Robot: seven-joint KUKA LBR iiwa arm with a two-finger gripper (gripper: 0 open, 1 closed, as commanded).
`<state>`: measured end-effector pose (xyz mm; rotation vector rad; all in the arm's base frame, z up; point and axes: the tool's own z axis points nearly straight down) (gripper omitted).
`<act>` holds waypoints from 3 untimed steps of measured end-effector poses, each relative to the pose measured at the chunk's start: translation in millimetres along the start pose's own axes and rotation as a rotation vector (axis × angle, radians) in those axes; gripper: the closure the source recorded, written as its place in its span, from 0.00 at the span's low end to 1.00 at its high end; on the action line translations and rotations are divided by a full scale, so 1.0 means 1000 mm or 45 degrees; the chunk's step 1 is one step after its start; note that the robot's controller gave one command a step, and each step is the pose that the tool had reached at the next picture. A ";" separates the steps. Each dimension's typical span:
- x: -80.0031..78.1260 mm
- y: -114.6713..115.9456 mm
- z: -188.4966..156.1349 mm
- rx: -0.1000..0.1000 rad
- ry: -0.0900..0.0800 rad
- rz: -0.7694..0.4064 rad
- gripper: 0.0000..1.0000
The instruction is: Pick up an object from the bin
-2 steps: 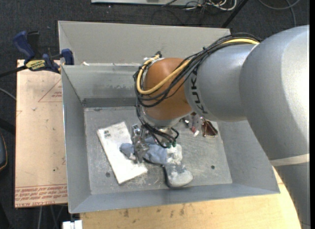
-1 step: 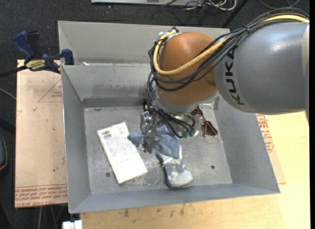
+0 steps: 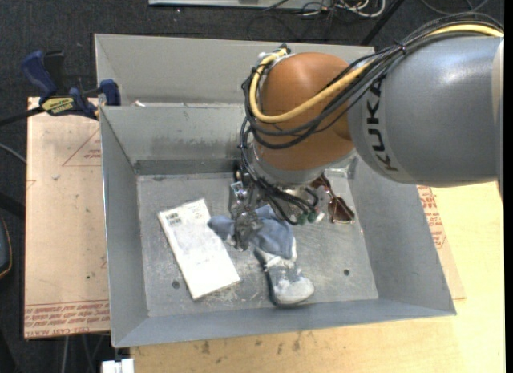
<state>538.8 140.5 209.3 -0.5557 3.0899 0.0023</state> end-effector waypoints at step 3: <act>-0.005 -0.039 0.131 -0.001 0.008 0.114 1.00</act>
Offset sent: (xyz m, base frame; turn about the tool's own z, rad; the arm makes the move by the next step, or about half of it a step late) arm 0.0000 0.0000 0.0000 0.0000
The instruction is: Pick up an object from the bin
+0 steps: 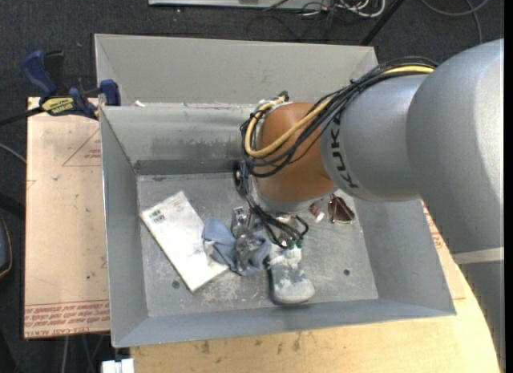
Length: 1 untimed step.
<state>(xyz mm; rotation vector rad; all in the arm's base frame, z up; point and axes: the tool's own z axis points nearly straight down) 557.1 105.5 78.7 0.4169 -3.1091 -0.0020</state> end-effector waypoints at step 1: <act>0.045 -0.015 -0.116 0.001 -0.008 0.035 1.00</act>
Offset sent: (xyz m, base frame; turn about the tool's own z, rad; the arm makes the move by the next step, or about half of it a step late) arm 0.0000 0.0000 0.0000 0.0000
